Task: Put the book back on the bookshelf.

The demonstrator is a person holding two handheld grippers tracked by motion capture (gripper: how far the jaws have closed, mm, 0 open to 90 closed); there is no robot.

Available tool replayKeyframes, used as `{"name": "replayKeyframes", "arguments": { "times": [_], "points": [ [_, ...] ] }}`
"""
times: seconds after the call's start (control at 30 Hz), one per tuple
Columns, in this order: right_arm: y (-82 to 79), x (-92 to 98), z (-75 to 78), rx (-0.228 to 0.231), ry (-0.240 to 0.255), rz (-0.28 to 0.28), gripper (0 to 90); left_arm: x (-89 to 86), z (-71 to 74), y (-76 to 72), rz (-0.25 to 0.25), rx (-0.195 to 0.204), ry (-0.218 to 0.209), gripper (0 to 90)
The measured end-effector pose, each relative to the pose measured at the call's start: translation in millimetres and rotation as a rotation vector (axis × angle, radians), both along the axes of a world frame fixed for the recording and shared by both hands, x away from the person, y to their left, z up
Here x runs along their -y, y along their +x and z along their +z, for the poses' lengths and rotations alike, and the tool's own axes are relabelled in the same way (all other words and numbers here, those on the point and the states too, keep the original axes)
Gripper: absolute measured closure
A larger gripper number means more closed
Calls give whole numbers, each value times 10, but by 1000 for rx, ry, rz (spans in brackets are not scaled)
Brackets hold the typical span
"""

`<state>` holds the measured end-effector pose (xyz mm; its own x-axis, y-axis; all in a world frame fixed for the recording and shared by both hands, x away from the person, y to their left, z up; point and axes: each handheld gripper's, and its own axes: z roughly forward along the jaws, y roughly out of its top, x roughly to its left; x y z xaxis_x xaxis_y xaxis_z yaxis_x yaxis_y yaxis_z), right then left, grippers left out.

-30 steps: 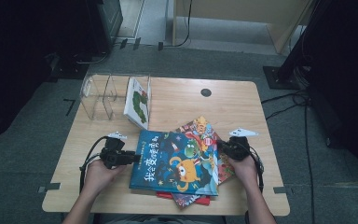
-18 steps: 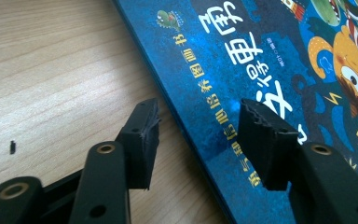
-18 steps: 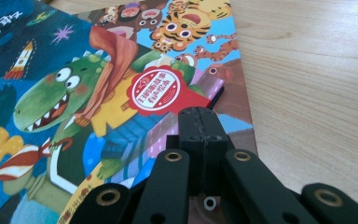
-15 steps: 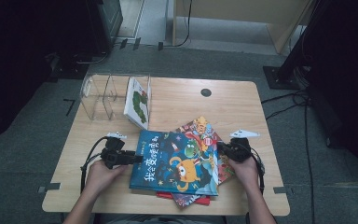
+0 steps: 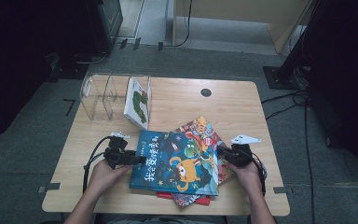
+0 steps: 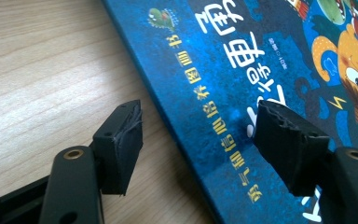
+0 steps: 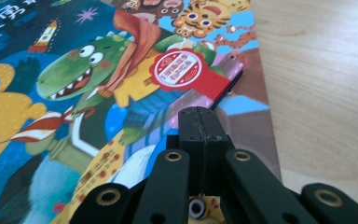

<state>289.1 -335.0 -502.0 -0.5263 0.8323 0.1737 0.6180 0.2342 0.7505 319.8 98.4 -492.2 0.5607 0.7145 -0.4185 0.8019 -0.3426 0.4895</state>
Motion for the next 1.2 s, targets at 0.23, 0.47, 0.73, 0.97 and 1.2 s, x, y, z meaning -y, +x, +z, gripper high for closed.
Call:
{"name": "replayKeyframes", "arguments": {
  "times": [0.23, 0.47, 0.73, 0.97, 1.2],
  "points": [
    [-85, 19, 17, -38, 16, -8, 900, 69, -21, 17, -13, -35, 0, 273],
    [-165, -24, 30, -39, -6, 14, 900, 126, -18, 10, -23, -41, 1, 265],
    [-154, -20, 25, -51, 13, 14, 900, 50, 66, 32, 28, -96, -32, 383],
    [-113, -77, 16, -51, 26, 38, 900, -41, 332, -1, 35, -82, -21, 441],
    [-80, -223, 13, -46, 31, 41, 900, -169, 690, 76, 43, -107, -52, 466]
  ]
}}
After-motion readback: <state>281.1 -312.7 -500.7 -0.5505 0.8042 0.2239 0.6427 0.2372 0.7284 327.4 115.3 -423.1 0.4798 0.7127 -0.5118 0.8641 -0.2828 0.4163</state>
